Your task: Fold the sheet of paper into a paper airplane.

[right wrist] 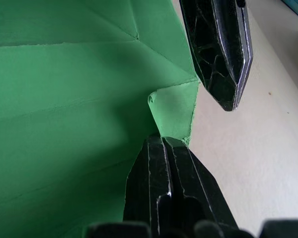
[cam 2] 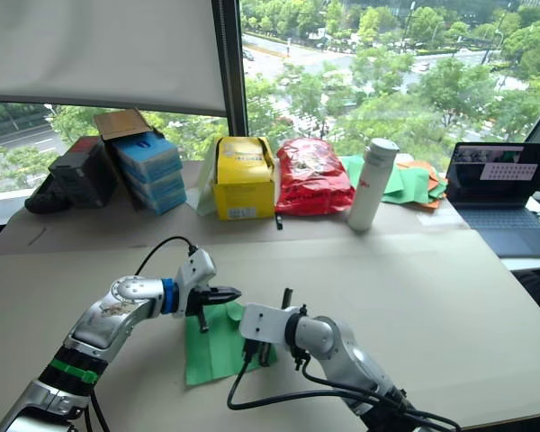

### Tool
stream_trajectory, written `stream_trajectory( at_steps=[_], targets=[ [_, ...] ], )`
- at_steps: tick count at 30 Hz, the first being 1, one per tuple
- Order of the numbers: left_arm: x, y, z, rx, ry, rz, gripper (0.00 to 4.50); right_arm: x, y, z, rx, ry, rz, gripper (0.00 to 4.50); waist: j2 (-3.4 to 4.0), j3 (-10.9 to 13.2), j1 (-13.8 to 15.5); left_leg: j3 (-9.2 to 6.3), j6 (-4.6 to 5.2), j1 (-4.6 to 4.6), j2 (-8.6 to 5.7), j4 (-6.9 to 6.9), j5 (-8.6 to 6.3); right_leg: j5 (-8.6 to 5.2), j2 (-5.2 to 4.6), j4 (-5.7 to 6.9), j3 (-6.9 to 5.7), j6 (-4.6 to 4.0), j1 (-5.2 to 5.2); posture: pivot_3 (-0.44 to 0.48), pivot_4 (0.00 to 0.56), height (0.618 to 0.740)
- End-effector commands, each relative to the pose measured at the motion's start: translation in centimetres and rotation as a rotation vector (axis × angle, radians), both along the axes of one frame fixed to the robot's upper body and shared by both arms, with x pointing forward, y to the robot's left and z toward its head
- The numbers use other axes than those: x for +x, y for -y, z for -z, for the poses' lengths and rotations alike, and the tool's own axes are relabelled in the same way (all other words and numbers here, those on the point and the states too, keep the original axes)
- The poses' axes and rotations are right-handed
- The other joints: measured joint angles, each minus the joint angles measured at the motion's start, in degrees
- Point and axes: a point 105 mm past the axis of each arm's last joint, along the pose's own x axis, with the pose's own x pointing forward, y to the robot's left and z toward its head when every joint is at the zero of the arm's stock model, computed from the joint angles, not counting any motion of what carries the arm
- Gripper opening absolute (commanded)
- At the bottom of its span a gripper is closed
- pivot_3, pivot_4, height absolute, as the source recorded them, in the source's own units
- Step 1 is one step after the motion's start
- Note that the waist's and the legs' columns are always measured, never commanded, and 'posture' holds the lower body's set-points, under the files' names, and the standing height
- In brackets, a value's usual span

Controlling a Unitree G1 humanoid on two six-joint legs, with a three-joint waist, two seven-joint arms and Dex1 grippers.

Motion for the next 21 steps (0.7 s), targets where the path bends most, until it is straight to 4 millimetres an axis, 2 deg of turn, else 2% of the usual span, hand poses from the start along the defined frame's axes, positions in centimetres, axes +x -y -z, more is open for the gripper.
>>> stream_trajectory(
  at_steps=[1, 17, 21],
  targets=[
    [0.5, -0.2, -0.3, 0.038, 0.045, 0.004, 0.0, 0.0, 0.2, 0.7, -0.028, -0.021, 0.016, 0.04, 0.0, 0.0, 0.0, 0.01, 0.0, 0.0, 0.0, 0.0, 0.0, 0.0, 0.0, 0.01, 0.01, 0.0, -0.01, 0.0, 0.15, 0.74],
    [0.2, -1.6, 2.4, 0.146, 0.035, -0.005, 0.0, 0.2, 0.6, 0.5, -0.038, -0.016, 0.029, 0.04, -0.02, 0.0, 0.1, -0.01, 0.01, 0.04, -0.01, 0.13, 0.0, -0.01, -0.05, 0.4, 0.03, -0.02, -0.01, 0.0, 0.15, 0.74],
    [-0.1, -2.1, 3.0, 0.154, 0.021, -0.016, 0.0, 0.3, 0.6, 0.3, -0.026, -0.018, 0.029, 1.2, -0.05, 0.0, 0.0, 0.0, 0.02, 0.08, 0.0, 0.13, -0.01, -0.02, -0.05, 0.4, 0.05, -0.02, 0.0, 0.0, 0.15, 0.74]
  ],
)
